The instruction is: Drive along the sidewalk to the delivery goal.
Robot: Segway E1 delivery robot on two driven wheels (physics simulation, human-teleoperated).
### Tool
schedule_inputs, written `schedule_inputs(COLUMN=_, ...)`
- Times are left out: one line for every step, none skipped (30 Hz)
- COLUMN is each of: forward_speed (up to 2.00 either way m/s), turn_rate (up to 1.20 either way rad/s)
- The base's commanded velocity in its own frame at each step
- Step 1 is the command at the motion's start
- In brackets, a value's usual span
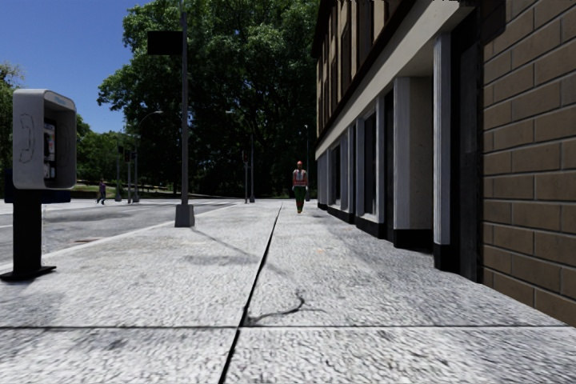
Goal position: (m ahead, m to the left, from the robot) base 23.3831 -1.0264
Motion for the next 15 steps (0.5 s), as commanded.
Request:
schedule_inputs(forward_speed=2.00, turn_rate=0.15)
schedule_inputs(forward_speed=2.00, turn_rate=0.17)
schedule_inputs(forward_speed=2.00, turn_rate=0.17)
schedule_inputs(forward_speed=2.00, turn_rate=0.18)
schedule_inputs(forward_speed=2.00, turn_rate=0.19)
schedule_inputs(forward_speed=2.00, turn_rate=0.20)
schedule_inputs(forward_speed=2.00, turn_rate=0.21)
schedule_inputs(forward_speed=2.00, turn_rate=0.21)
schedule_inputs(forward_speed=2.00, turn_rate=0.21)
schedule_inputs(forward_speed=2.00, turn_rate=0.22)
schedule_inputs(forward_speed=2.00, turn_rate=0.23)
schedule_inputs(forward_speed=2.00, turn_rate=0.24)
schedule_inputs(forward_speed=2.00, turn_rate=0.24)
schedule_inputs(forward_speed=2.00, turn_rate=0.25)
schedule_inputs(forward_speed=2.00, turn_rate=0.25)
